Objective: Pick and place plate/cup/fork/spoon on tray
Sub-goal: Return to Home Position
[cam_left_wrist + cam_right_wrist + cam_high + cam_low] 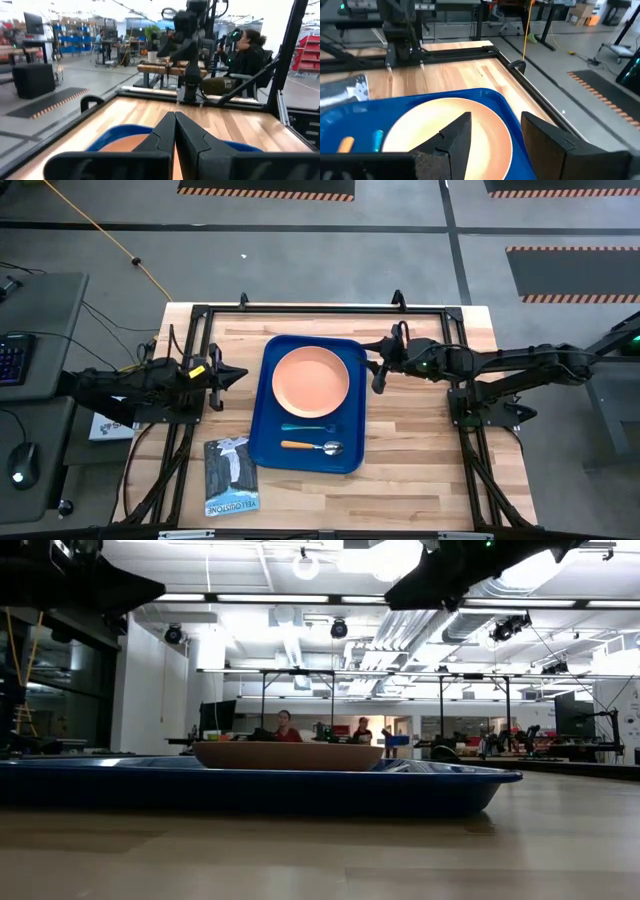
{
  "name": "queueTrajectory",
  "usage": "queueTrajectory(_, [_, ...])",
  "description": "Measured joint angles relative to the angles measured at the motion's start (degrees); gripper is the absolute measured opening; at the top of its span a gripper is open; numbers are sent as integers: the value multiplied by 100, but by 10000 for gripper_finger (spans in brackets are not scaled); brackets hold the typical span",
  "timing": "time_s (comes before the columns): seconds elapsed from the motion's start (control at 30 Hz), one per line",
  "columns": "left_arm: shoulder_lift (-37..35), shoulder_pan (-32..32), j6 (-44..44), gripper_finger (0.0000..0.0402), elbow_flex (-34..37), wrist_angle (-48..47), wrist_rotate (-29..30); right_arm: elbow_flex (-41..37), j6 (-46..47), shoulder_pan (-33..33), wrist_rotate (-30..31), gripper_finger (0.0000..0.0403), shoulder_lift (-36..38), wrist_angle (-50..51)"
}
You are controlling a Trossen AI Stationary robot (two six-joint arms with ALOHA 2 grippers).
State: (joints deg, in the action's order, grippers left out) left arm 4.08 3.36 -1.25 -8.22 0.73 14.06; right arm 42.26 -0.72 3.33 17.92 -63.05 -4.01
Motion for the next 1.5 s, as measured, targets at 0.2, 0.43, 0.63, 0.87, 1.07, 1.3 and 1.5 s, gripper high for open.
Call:
queueTrajectory(0.2, [-139, 0, -16, 0, 446, 631, -162, 0, 203, -23, -5, 165, 369, 365])
queueTrajectory(0.43, [-375, -2, -311, 0, 753, 569, -99, 0, 83, -286, -18, 165, 396, 416])
queueTrajectory(0.63, [-377, -4, -407, 0, 753, 266, -63, 0, 42, -332, 70, 165, 709, 735])
queueTrajectory(0.87, [-377, -4, -169, 0, 753, 308, -31, 0, 92, -362, 84, 165, 1464, 1130])
queueTrajectory(1.07, [-377, -4, -215, 0, 753, 398, -21, -799, 34, -497, -58, 165, 1970, 405])
queueTrajectory(1.3, [-377, -4, -268, 0, 753, 496, -19, -2093, 54, -316, -162, 165, 3517, -326])
queueTrajectory(1.5, [-377, -4, -261, 0, 753, 558, -21, -2355, 560, -140, -185, 165, 5152, 659])
